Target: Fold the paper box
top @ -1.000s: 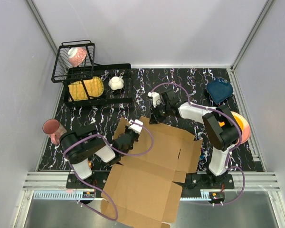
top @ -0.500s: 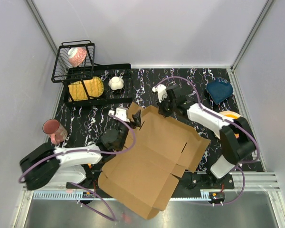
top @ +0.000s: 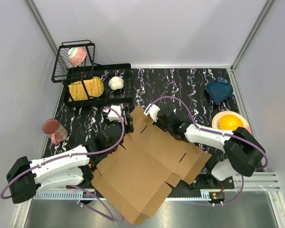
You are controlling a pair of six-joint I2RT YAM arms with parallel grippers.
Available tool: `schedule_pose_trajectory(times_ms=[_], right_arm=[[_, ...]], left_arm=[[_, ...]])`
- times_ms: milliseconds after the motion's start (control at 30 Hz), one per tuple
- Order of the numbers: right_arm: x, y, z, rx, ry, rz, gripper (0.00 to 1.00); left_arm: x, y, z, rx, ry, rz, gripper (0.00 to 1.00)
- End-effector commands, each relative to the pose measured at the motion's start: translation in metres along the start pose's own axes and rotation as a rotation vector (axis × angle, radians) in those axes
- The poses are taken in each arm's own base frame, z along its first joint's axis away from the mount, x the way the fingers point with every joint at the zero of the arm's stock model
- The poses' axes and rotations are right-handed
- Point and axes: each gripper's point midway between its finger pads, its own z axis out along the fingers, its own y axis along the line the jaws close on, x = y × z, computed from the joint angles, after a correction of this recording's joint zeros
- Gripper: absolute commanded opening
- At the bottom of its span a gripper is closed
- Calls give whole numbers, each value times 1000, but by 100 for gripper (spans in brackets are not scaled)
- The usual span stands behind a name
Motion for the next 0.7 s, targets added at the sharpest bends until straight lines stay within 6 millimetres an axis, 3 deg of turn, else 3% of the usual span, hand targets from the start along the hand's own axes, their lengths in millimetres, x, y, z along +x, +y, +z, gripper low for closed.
schedule_pose_trajectory(times_ms=[0,200,300,367,533,667], right_arm=[[-21,-13,-12,143,-107,-49,0],[-34,-6,-29,118,-139,-106,1],[-46,-4,-38,76,-154,-121,2],[-54,-4,-46,54,-166,-126,2],[-51,4,-45,12,-151,-117,1],[-45,9,-43,-4,-138,-98,1]], left_arm=[[7,24,-7,-103,86,-40,75],[14,48,-3,-146,114,-191,75],[18,49,-3,-143,151,-210,87],[22,39,-1,-93,199,-162,89],[64,18,-1,6,400,-60,77],[91,11,-11,19,529,-102,69]])
